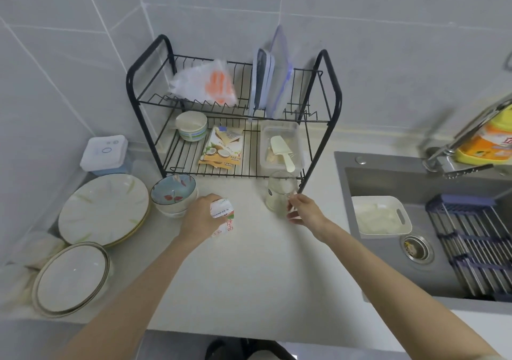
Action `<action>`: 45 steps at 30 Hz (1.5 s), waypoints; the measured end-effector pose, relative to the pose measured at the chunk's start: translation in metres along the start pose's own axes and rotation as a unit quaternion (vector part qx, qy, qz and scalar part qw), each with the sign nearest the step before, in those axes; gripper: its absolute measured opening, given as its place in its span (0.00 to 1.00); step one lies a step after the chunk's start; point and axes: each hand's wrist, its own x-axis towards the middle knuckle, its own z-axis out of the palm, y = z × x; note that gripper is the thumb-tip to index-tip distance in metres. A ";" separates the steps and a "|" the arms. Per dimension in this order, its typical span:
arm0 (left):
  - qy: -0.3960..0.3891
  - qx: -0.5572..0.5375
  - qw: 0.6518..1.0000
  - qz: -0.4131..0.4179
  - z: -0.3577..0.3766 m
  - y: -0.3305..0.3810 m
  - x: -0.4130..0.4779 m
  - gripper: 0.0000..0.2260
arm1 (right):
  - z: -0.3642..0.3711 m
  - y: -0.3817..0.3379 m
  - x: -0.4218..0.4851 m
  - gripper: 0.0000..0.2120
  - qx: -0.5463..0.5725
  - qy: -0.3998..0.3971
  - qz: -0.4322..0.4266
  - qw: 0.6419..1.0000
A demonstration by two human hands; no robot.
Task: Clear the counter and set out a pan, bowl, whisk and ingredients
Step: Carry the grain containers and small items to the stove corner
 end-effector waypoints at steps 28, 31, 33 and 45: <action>-0.186 -0.039 0.922 0.337 0.026 0.172 -0.095 0.20 | -0.084 0.038 -0.263 0.12 0.163 0.304 -0.098 0.933; -0.218 -0.033 0.895 0.387 0.051 0.213 -0.117 0.19 | -0.107 0.060 -0.299 0.11 0.178 0.360 -0.087 0.912; -0.243 -0.024 0.874 0.420 0.073 0.245 -0.138 0.19 | -0.127 0.080 -0.326 0.12 0.199 0.406 -0.080 0.888; -0.348 -0.023 0.748 0.565 0.239 0.424 -0.292 0.20 | -0.265 0.208 -0.493 0.12 0.270 0.602 -0.026 0.751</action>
